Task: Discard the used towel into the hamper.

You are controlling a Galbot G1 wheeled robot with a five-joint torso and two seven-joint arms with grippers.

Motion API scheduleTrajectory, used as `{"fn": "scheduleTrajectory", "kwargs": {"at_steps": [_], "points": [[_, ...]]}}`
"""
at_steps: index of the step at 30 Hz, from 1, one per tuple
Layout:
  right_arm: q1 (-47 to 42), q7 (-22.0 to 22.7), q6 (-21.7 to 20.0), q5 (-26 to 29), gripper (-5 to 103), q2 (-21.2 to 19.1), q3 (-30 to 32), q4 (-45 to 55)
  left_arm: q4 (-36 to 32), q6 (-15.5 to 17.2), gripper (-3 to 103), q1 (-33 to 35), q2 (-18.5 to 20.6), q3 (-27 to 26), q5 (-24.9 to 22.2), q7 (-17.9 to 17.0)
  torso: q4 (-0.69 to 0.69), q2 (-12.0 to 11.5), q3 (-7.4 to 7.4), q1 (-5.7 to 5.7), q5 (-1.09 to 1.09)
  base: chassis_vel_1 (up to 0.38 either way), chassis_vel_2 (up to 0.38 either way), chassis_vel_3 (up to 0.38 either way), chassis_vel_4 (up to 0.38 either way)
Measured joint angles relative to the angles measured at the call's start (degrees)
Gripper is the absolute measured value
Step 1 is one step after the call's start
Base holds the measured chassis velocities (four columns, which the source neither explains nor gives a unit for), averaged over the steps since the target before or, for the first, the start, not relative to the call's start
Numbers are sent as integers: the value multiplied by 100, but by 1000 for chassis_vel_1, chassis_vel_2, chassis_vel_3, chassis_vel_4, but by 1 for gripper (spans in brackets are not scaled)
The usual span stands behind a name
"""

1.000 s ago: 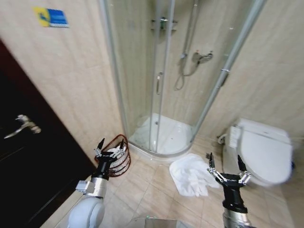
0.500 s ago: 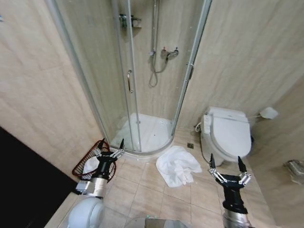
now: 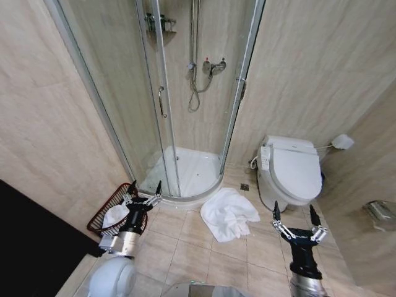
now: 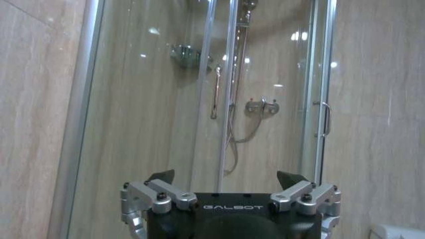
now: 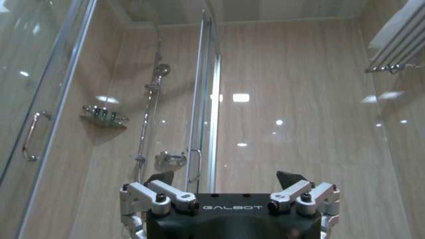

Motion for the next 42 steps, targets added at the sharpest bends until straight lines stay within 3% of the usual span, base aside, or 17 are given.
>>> {"fn": "scheduleTrajectory", "kwargs": {"at_steps": [9,17,31,42], "points": [[-8,170,-252,101,100,-1,54,-190,0,0,100,0,0,0,0,0,0,-264,-142,-121,0,0,0,0,0],[-14,632,-396,293,100,-65,122,-381,0,0,100,0,0,0,0,0,0,-487,-264,-222,0,0,0,0,0],[1,782,77,318,100,-7,110,-656,0,0,100,0,0,0,0,0,0,-901,-494,-407,0,0,0,0,0],[73,968,85,329,100,-2,205,-546,0,0,100,0,0,0,0,0,0,-1171,-640,-529,0,0,0,0,0]]}}
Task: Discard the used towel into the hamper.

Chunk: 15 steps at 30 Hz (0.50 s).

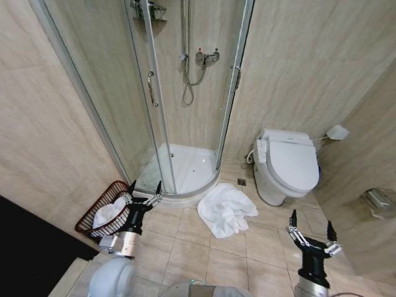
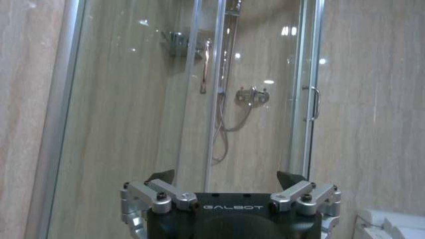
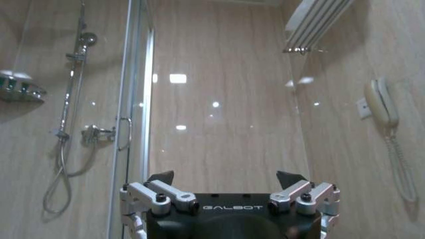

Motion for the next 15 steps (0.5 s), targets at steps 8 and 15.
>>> {"fn": "scheduleTrajectory", "kwargs": {"at_steps": [8,15], "points": [[1,84,30,33,100,2,60,-22,0,0,100,0,0,0,0,0,0,-221,-130,-93,0,0,0,0,0],[-2,83,106,66,100,2,85,-70,0,0,100,0,0,0,0,0,0,-402,-227,-176,0,0,0,0,0]]}}
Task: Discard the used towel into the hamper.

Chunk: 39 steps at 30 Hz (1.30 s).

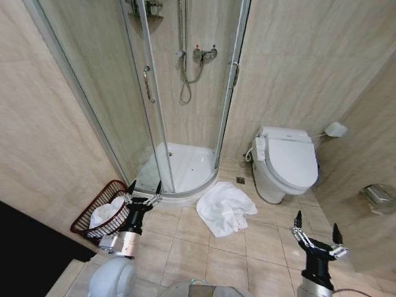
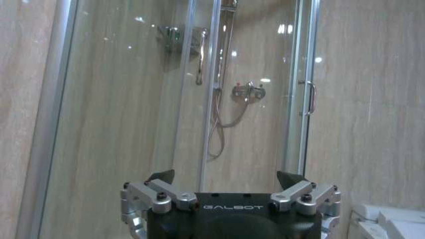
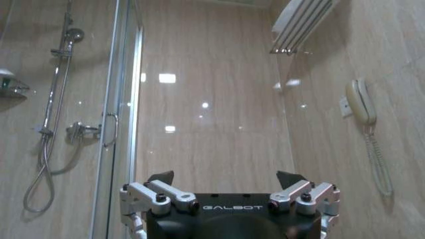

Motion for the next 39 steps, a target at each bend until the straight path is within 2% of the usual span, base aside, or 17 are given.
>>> {"fn": "scheduleTrajectory", "kwargs": {"at_steps": [26,39], "points": [[38,-69,125,47,100,-1,37,-74,0,0,100,0,0,0,0,0,0,-657,-377,-282,0,0,0,0,0],[147,293,230,-62,100,-1,128,-130,0,0,100,0,0,0,0,0,0,-971,-557,-415,0,0,0,0,0]]}}
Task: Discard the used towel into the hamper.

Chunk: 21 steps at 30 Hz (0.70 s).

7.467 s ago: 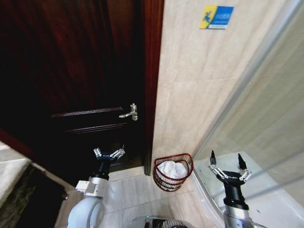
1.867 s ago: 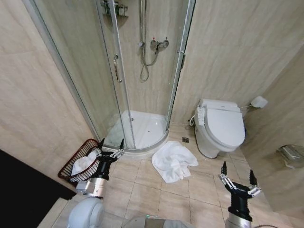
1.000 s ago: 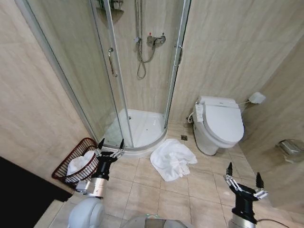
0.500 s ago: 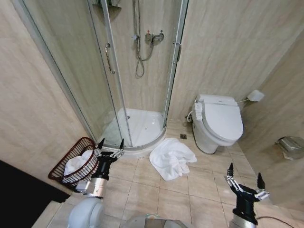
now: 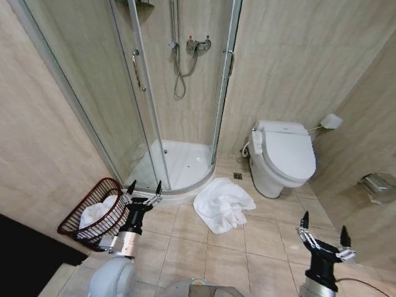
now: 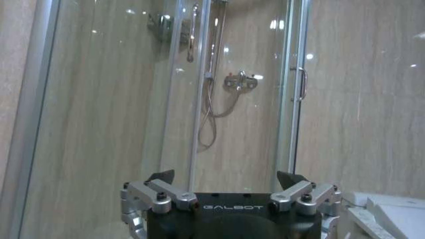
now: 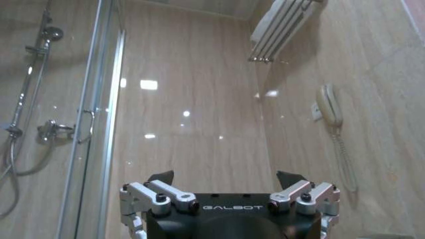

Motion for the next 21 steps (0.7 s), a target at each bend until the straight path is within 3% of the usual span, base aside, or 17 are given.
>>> {"fn": "scheduleTrajectory", "kwargs": {"at_steps": [21], "points": [[-14,134,-9,-146,100,0,-29,-2,0,0,100,0,0,0,0,0,1,-508,-296,-211,0,0,0,0,0]]}}
